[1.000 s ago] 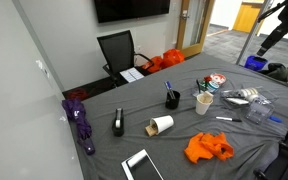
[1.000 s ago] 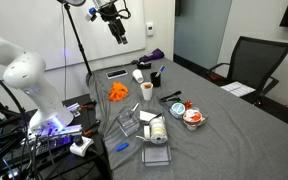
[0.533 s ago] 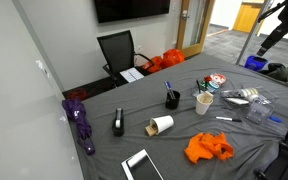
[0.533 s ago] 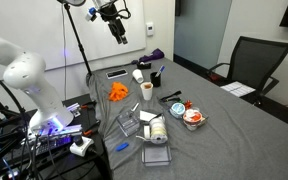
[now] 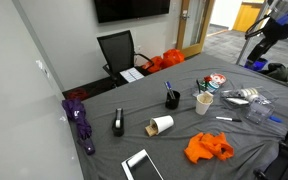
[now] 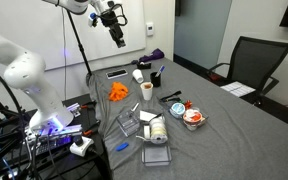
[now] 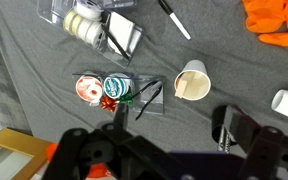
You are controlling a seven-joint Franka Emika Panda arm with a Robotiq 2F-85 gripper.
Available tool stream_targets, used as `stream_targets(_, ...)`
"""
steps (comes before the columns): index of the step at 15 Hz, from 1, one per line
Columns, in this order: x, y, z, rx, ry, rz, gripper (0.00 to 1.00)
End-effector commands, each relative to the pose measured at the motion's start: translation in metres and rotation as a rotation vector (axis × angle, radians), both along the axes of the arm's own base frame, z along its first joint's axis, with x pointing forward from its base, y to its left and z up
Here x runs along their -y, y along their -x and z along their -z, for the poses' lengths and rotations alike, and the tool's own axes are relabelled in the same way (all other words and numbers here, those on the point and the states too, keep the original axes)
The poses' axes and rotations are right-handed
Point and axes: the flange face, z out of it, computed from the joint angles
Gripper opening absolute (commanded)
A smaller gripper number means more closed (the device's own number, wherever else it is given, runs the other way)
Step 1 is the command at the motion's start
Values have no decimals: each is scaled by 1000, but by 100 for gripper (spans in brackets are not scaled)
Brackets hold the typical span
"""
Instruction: Place the fallen cup vertically upright
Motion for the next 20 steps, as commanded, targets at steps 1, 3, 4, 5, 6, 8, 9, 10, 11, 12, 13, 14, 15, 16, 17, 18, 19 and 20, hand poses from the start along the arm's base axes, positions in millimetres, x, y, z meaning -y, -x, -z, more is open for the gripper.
stream_targets(1,-24,-14,25,-7,-14,29,100)
stream_targets(3,-33,-22,34,-3,-44,44,100)
stream_targets(4,-36,-27,40,-4,-70,56,100)
stream_targets(5,-38,-30,43,-4,-91,65,100)
stream_targets(6,-41,-33,46,-2,-114,72,100)
stream_targets(8,-46,-38,51,17,-181,89,100)
stream_targets(9,-49,-41,54,23,-211,98,100)
stream_targets(10,-52,-44,55,45,-254,116,100)
stream_targets(11,-53,-45,55,57,-283,120,100)
stream_targets(12,-55,-47,56,69,-306,122,100)
stream_targets(13,-56,-48,56,84,-321,123,100)
stream_targets(14,-58,-50,57,101,-325,134,100)
stream_targets(15,-55,-44,53,79,-294,115,100)
stream_targets(16,-55,-45,53,82,-296,117,100)
stream_targets(17,-55,-45,53,82,-296,117,100)
stream_targets(18,-55,-44,52,82,-296,117,100)
stream_targets(19,-55,-44,52,82,-296,117,100)
stream_targets(20,-55,-44,52,83,-296,117,100)
